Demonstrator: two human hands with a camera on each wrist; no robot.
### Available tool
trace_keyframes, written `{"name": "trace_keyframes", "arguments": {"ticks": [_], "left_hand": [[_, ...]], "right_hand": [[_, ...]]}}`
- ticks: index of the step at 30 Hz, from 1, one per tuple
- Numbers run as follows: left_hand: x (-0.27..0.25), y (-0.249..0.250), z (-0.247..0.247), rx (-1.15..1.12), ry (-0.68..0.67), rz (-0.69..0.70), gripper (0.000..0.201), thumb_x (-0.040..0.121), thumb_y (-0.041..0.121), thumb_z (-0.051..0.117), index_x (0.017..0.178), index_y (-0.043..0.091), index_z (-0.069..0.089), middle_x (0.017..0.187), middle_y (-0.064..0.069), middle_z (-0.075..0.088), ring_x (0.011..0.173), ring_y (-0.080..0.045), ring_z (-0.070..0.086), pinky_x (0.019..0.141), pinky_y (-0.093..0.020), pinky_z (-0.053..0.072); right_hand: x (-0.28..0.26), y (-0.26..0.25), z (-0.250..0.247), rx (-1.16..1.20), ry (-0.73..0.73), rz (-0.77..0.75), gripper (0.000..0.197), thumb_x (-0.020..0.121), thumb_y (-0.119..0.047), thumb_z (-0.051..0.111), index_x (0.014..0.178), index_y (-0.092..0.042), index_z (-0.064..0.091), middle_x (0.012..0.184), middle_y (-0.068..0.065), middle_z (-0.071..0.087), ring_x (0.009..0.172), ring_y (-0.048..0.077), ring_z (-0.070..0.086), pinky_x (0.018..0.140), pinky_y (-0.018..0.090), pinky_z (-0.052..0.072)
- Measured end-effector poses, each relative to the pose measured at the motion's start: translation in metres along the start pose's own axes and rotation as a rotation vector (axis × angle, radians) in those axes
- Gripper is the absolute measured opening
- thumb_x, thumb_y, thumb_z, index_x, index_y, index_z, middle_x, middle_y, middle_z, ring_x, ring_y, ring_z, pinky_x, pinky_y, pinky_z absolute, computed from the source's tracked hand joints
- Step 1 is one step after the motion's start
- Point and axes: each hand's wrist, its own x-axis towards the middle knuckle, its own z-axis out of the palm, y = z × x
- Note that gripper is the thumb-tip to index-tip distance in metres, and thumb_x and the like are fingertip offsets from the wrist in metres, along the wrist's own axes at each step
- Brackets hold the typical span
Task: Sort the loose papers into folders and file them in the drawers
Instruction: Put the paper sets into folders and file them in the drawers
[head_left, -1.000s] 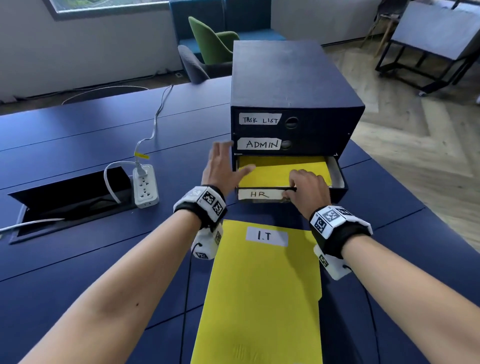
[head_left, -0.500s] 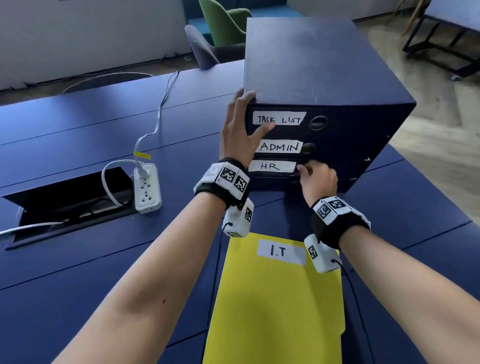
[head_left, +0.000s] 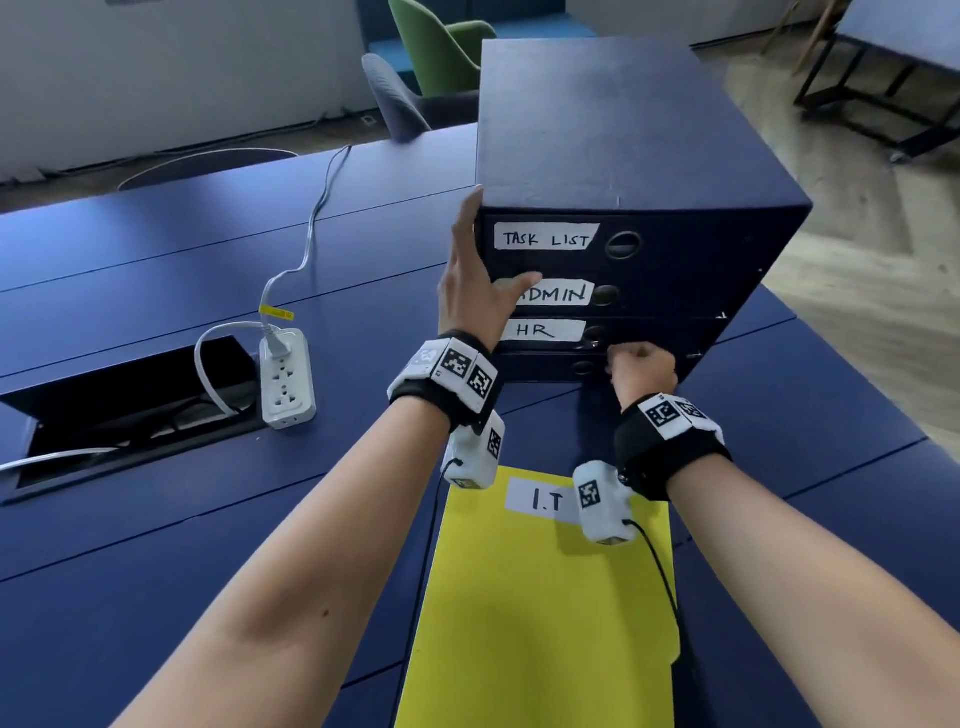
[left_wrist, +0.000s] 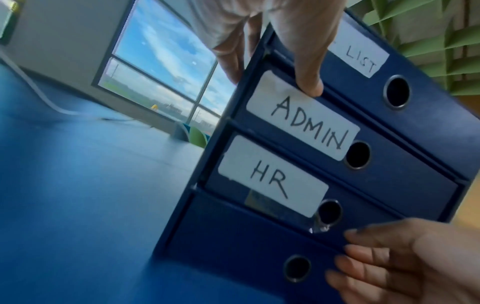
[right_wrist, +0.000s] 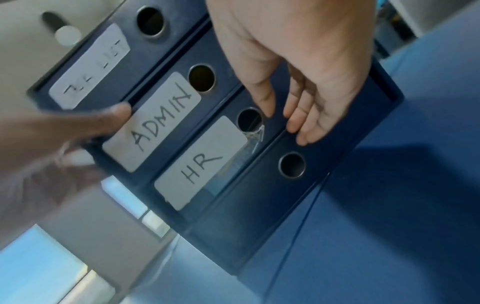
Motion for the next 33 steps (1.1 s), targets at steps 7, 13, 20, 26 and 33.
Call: {"name": "trace_keyframes", "arguments": {"ticks": [7, 13, 20, 26, 33], "left_hand": [[-0.028, -0.051, 0.007, 0.029, -0.107, -0.316, 0.059, 0.08, 0.029, 0.07, 0.132, 0.018, 0.044, 0.119, -0.004, 0.064, 0.106, -0.021, 0.062, 0.098, -0.041, 0.047], [-0.027, -0.053, 0.0, 0.102, -0.12, -0.372, 0.037, 0.092, 0.032, 0.055, 0.122, 0.012, 0.058, 0.109, -0.01, 0.068, 0.102, -0.023, 0.063, 0.095, -0.031, 0.045], [-0.017, -0.047, -0.005, 0.22, -0.126, -0.385, 0.028, 0.094, 0.028, 0.051, 0.108, 0.007, 0.065, 0.1, -0.016, 0.068, 0.099, -0.033, 0.057, 0.085, -0.031, 0.042], [-0.047, -0.059, -0.005, 0.298, -0.252, -0.575, 0.038, 0.091, 0.035, 0.054, 0.112, 0.004, 0.057, 0.111, -0.019, 0.062, 0.11, -0.033, 0.054, 0.091, -0.032, 0.041], [-0.136, -0.057, -0.015, 0.678, -0.441, -0.902, 0.089, 0.074, 0.045, 0.073, 0.134, 0.0, 0.026, 0.138, -0.013, 0.026, 0.132, -0.029, 0.025, 0.106, -0.038, 0.03]], "right_hand": [[0.011, 0.002, 0.024, 0.484, -0.085, 0.348, 0.02, 0.081, -0.013, 0.068, 0.074, -0.006, 0.051, 0.067, 0.008, 0.05, 0.056, 0.017, 0.047, 0.057, 0.029, 0.045], [0.015, 0.006, 0.038, 0.697, -0.09, 0.447, 0.014, 0.08, -0.015, 0.067, 0.083, -0.01, 0.054, 0.078, 0.003, 0.053, 0.06, 0.013, 0.044, 0.054, 0.02, 0.044], [0.0, 0.028, 0.033, 0.632, 0.033, 0.488, 0.034, 0.075, -0.029, 0.077, 0.087, -0.01, 0.052, 0.061, 0.002, 0.047, 0.046, 0.01, 0.039, 0.035, 0.014, 0.032], [-0.017, 0.048, 0.019, 0.651, 0.082, 0.458, 0.028, 0.078, -0.009, 0.071, 0.098, -0.004, 0.052, 0.062, 0.009, 0.052, 0.044, 0.013, 0.04, 0.032, 0.01, 0.029], [-0.055, 0.063, -0.005, 0.569, 0.156, 0.407, 0.03, 0.071, -0.001, 0.073, 0.061, -0.006, 0.045, 0.051, 0.008, 0.048, 0.041, 0.016, 0.043, 0.037, 0.017, 0.032]]}}
